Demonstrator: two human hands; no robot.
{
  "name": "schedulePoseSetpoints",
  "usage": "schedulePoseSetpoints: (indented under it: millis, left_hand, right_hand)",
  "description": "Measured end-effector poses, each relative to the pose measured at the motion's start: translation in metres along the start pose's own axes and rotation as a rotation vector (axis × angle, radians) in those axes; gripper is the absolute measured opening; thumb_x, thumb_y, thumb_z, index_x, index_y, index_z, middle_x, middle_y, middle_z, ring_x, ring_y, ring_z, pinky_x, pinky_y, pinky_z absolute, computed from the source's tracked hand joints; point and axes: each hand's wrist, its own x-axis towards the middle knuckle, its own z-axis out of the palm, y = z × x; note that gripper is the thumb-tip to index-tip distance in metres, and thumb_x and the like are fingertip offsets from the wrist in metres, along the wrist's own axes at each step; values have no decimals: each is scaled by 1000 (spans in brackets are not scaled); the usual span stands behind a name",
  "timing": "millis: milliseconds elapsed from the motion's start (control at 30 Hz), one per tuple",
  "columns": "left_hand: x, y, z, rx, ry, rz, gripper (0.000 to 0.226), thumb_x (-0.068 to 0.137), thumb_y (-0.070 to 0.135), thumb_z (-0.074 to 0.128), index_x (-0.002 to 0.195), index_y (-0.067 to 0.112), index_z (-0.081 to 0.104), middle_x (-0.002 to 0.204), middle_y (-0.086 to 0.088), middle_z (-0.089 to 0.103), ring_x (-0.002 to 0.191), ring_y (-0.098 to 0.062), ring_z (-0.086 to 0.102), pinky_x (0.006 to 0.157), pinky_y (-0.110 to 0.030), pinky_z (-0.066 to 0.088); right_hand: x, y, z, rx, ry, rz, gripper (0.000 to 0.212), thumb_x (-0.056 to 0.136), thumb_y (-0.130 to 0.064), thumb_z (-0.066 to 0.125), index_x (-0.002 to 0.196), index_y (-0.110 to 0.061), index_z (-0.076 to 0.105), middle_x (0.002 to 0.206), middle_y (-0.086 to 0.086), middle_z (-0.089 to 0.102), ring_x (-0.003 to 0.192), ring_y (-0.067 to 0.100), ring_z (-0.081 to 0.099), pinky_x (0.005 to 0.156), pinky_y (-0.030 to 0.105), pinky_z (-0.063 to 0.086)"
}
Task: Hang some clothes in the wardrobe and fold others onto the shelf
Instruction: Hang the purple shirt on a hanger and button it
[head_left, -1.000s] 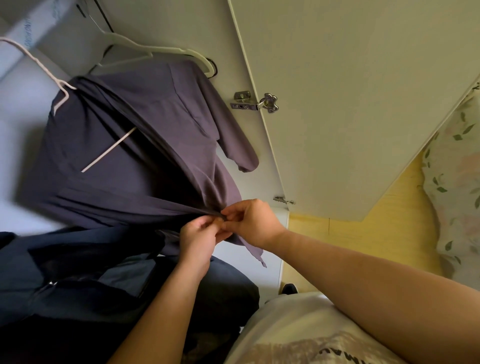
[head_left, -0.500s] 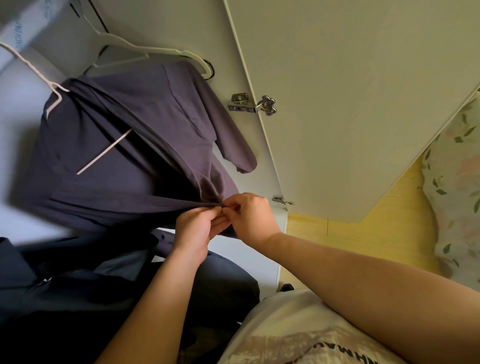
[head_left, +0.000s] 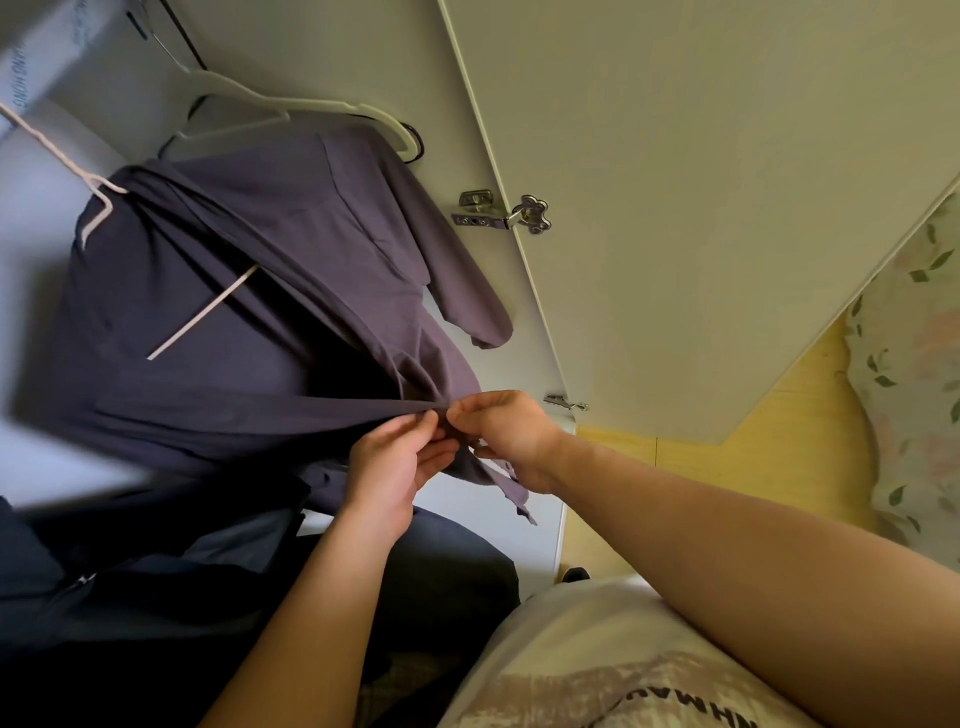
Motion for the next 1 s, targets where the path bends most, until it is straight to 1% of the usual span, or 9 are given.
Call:
schedulePoseSetpoints:
  millis: [100,200,333,400,567,667,800,933,1000]
  left_hand:
    - [2,-3,0,13,-14,13,12,98,13,60,94,9,70,69,-1,71,71,-17,68,66,-24,57]
    - [4,-6,2,-11,2,15,13,98,13,60,90,10,70,70,-1,69,73,-17,64,71,-27,55]
    - [3,-11,2,47,44,41,23,95,-3,55,95,13,71,92,-7,73,89,-21,68,84,-31,54]
    - [-1,-16,2,118,83,76,33,87,-13,55,92,16,70,89,-5,74,90,-23,69,83,-30,55]
    - [-8,-29,4,195,-66,188,33,83,-6,71,105,19,66,95,3,76,94,-11,72,80,-21,53]
    - [-3,-30,-1,229,2,276,21,88,1,70,102,17,69,93,-1,77,91,-14,72,82,-23,54]
    - [-3,-28,-3,121,25,184,18,97,6,59,101,18,71,91,1,77,88,-11,72,79,-25,57]
    - [1,-30,-8,-5,65,89,20,100,5,53,106,13,70,103,-12,75,91,-19,72,77,-30,57]
    - [0,-26,-9,-94,47,85,23,101,2,49,103,12,69,98,-11,75,89,-21,72,76,-30,58]
  right_hand:
    - [5,1,-3,160,-70,109,9,93,-14,66,93,-10,73,83,5,72,79,18,66,83,34,56]
    - [8,3,-4,112,-52,96,11,96,-19,63,97,-12,72,96,7,72,94,25,67,97,41,53]
    - [7,2,-6,171,-59,82,10,99,-19,59,98,-12,67,91,9,71,83,24,70,79,34,59]
    - [7,2,-6,245,-85,81,8,100,-16,59,101,-11,64,89,10,70,78,24,70,72,32,59]
    - [9,3,-4,367,-133,83,14,99,-7,55,102,-5,68,92,12,70,85,28,71,91,41,58]
    - [9,6,-3,382,-139,93,20,100,0,50,105,-3,69,93,13,71,87,28,72,84,35,60]
    - [9,7,-1,450,-56,104,18,98,5,51,110,-1,64,95,18,69,82,30,74,71,32,62]
    - [14,14,-5,323,41,113,15,94,2,56,96,-8,68,90,13,66,77,27,65,72,34,60]
    - [15,20,-8,221,31,122,16,90,2,62,92,-11,70,89,11,68,78,25,63,71,33,58]
